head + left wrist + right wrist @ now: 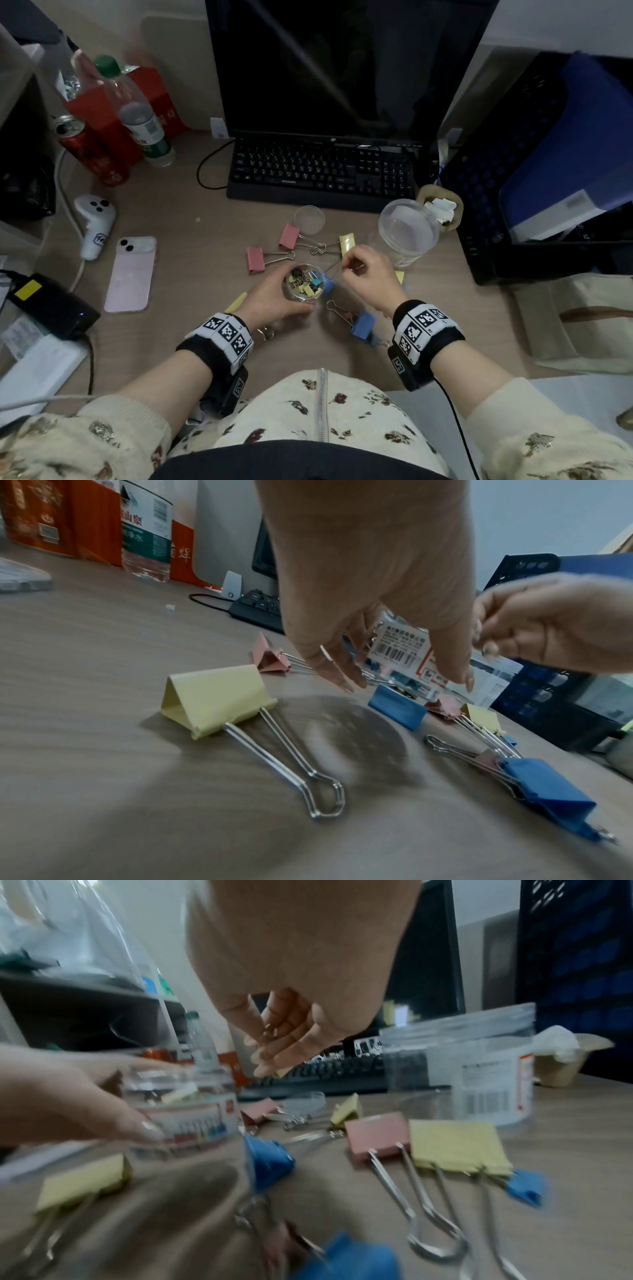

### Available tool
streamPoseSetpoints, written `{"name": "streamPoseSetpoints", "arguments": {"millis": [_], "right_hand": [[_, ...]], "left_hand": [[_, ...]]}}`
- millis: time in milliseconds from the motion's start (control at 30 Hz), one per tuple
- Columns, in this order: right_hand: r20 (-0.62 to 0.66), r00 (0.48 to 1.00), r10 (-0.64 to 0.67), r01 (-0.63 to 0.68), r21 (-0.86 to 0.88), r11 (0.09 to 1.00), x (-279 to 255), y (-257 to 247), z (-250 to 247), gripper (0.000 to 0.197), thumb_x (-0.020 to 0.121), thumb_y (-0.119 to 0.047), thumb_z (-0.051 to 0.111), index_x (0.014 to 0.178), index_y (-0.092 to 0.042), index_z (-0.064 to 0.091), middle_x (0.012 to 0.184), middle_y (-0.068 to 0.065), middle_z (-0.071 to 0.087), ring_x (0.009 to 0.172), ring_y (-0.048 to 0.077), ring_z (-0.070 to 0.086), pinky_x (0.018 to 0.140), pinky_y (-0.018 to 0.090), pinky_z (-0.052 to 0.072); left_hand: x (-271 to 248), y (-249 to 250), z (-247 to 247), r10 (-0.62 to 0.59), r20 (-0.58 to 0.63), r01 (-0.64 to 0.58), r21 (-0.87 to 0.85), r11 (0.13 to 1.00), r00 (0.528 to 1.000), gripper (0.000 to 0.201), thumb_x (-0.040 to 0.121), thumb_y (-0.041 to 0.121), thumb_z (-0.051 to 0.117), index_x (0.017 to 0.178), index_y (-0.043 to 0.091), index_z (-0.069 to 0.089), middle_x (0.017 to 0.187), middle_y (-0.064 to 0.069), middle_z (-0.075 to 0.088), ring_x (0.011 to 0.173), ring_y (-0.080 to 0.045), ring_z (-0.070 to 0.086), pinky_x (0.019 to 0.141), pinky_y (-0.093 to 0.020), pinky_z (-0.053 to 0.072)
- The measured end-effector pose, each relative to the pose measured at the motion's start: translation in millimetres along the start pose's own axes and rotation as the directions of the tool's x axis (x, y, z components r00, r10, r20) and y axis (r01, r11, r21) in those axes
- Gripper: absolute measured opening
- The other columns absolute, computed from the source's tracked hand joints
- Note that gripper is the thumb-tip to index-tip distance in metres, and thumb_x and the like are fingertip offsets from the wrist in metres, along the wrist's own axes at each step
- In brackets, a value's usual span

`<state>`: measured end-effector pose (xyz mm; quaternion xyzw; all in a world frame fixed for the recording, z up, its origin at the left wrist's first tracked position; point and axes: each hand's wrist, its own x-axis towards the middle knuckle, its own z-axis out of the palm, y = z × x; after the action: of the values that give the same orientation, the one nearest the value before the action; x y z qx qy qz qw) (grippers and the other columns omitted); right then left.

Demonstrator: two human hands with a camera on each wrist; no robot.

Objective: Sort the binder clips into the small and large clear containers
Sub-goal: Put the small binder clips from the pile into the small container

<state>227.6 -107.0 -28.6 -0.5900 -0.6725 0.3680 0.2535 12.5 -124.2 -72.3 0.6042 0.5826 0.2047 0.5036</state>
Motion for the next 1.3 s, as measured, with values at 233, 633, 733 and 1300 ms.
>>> {"name": "streamPoseSetpoints", "arguments": {"millis": [233,633,733,1300], "right_hand": [[0.139,0.990,-0.014,-0.004,0.129,0.992,-3,-18,0,0.021,0.084,-0.015,0.065,0.086,-0.036,0.064,0.093,-0.011,0.065,0.077,0.004,0.058,0.074,0.026,0.047],[0.366,0.903,0.223,0.011,-0.541,0.841,-25,34,3,0.034,0.081,-0.034,0.068,0.112,-0.023,0.059,0.111,-0.003,0.055,0.101,0.018,0.054,0.085,0.036,0.047],[0.367,0.908,0.203,0.033,-0.546,0.837,-27,40,11,0.030,0.083,-0.033,0.069,0.108,-0.021,0.060,0.112,-0.001,0.056,0.103,0.019,0.054,0.086,0.037,0.048],[0.324,0.933,0.155,0.136,-0.719,0.682,-38,52,31,0.031,0.102,-0.036,0.039,0.119,-0.015,0.054,0.113,0.007,0.055,0.105,0.027,0.056,0.079,0.038,0.045]], "left_hand": [[8,6,11,0.041,0.041,-0.039,-0.050,0.998,0.998,0.078,0.060,0.016,0.093,0.126,0.019,0.052,0.107,0.022,0.055,0.094,0.023,0.053,0.080,0.004,0.035],[4,5,11,0.006,0.072,-0.001,-0.064,0.998,0.997,0.077,0.061,0.017,0.093,0.126,0.023,0.050,0.113,0.016,0.060,0.099,0.012,0.057,0.089,-0.004,0.043],[0,5,8,0.013,0.068,-0.009,-0.050,0.999,0.998,0.075,0.062,0.019,0.092,0.121,0.031,0.048,0.109,0.021,0.059,0.093,0.023,0.053,0.081,0.001,0.040],[-14,-6,-4,0.012,0.025,-0.012,-0.015,1.000,1.000,0.079,0.059,0.029,0.094,0.123,0.038,0.048,0.112,0.029,0.055,0.101,0.022,0.050,0.091,-0.005,0.040]]}}
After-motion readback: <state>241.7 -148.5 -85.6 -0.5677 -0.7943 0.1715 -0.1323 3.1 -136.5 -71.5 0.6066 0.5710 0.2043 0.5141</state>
